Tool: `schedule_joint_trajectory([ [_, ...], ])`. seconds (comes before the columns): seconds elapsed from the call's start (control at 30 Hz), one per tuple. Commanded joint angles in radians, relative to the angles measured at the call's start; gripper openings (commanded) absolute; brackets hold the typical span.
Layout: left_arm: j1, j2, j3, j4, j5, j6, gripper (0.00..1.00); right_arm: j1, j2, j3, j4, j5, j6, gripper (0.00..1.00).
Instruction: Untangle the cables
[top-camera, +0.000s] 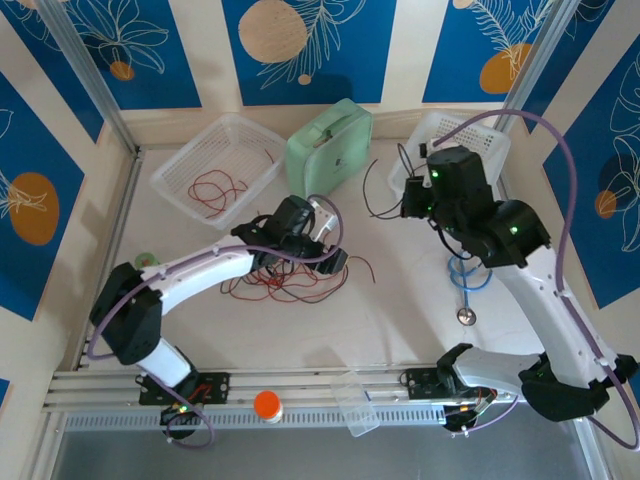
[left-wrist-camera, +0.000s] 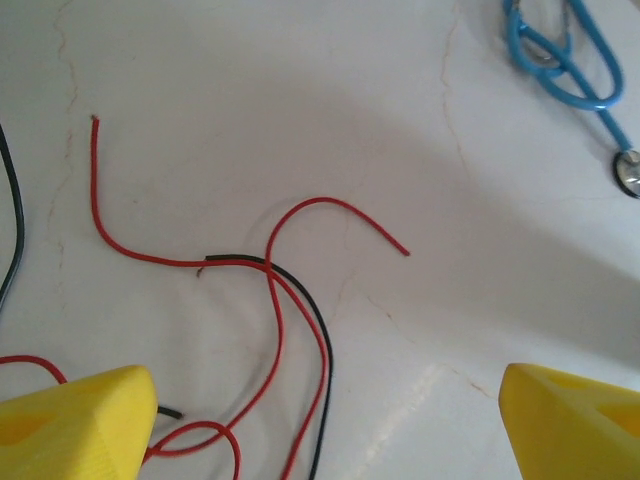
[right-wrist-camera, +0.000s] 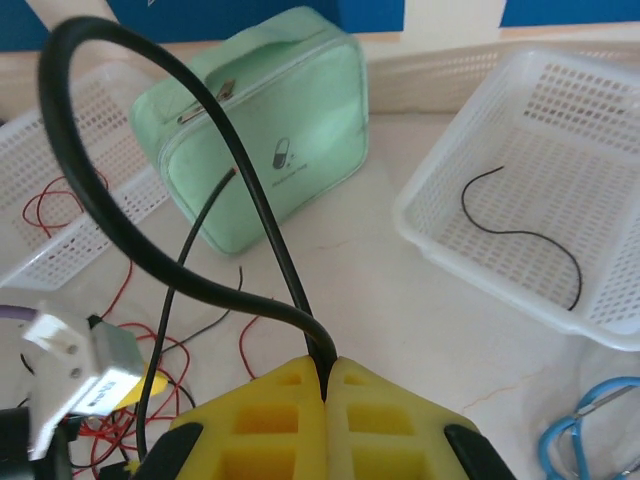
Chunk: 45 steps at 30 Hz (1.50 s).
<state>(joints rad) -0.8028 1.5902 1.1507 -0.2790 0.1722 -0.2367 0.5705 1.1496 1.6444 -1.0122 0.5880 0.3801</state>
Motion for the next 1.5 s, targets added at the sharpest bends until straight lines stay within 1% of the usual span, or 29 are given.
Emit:
schedule_joint_trajectory([
  [0.0, -0.008, 0.013, 0.011, 0.068, -0.043, 0.010, 0.88, -0.050, 0.004, 0.056, -0.051, 0.012, -0.048, 0.00],
  [0.17, -0.008, 0.004, -0.002, 0.026, -0.097, 0.009, 0.86, -0.185, 0.021, 0.149, -0.024, -0.008, -0.126, 0.00],
  [0.3, -0.008, -0.059, -0.051, 0.023, -0.127, -0.022, 0.86, -0.353, 0.078, 0.157, 0.044, -0.082, -0.155, 0.00],
  [0.43, -0.007, -0.141, -0.077, -0.034, -0.170, -0.051, 0.86, -0.536, 0.206, 0.156, 0.117, -0.183, -0.137, 0.00],
  [0.57, -0.008, -0.227, -0.106, -0.083, -0.200, -0.074, 0.86, -0.652, 0.395, 0.206, 0.166, -0.243, -0.106, 0.00],
  [0.63, -0.007, -0.261, -0.116, -0.101, -0.215, -0.082, 0.86, -0.682, 0.491, 0.246, 0.175, -0.258, -0.092, 0.00],
  [0.77, -0.007, -0.311, -0.131, -0.147, -0.261, -0.111, 0.88, -0.711, 0.672, 0.326, 0.197, -0.264, -0.078, 0.00],
  [0.97, -0.008, -0.320, -0.106, -0.270, -0.340, -0.186, 0.88, -0.725, 0.928, 0.465, 0.158, -0.260, -0.070, 0.00],
  [1.1, -0.008, -0.343, -0.120, -0.307, -0.375, -0.236, 0.88, -0.728, 1.047, 0.524, 0.124, -0.283, -0.068, 0.00],
  [1.13, -0.007, -0.350, -0.124, -0.320, -0.388, -0.250, 0.88, -0.728, 1.067, 0.531, 0.119, -0.291, -0.065, 0.03],
  [1.2, -0.007, -0.362, -0.129, -0.341, -0.410, -0.272, 0.89, -0.728, 1.092, 0.529, 0.115, -0.302, -0.057, 0.13],
  [1.23, -0.005, -0.366, -0.131, -0.357, -0.424, -0.285, 0.88, -0.728, 1.098, 0.522, 0.116, -0.309, -0.052, 0.20],
  [1.33, 0.000, -0.366, -0.120, -0.411, -0.454, -0.316, 0.88, -0.728, 1.092, 0.502, 0.118, -0.324, -0.049, 0.46],
  [1.37, 0.005, -0.360, -0.113, -0.435, -0.465, -0.329, 0.89, -0.727, 1.083, 0.497, 0.116, -0.324, -0.050, 0.53],
  [1.43, 0.019, -0.349, -0.101, -0.473, -0.472, -0.351, 0.89, -0.724, 1.053, 0.485, 0.117, -0.323, -0.051, 0.61],
  [1.47, 0.031, -0.344, -0.096, -0.493, -0.472, -0.366, 0.88, -0.723, 1.032, 0.478, 0.118, -0.323, -0.053, 0.63],
])
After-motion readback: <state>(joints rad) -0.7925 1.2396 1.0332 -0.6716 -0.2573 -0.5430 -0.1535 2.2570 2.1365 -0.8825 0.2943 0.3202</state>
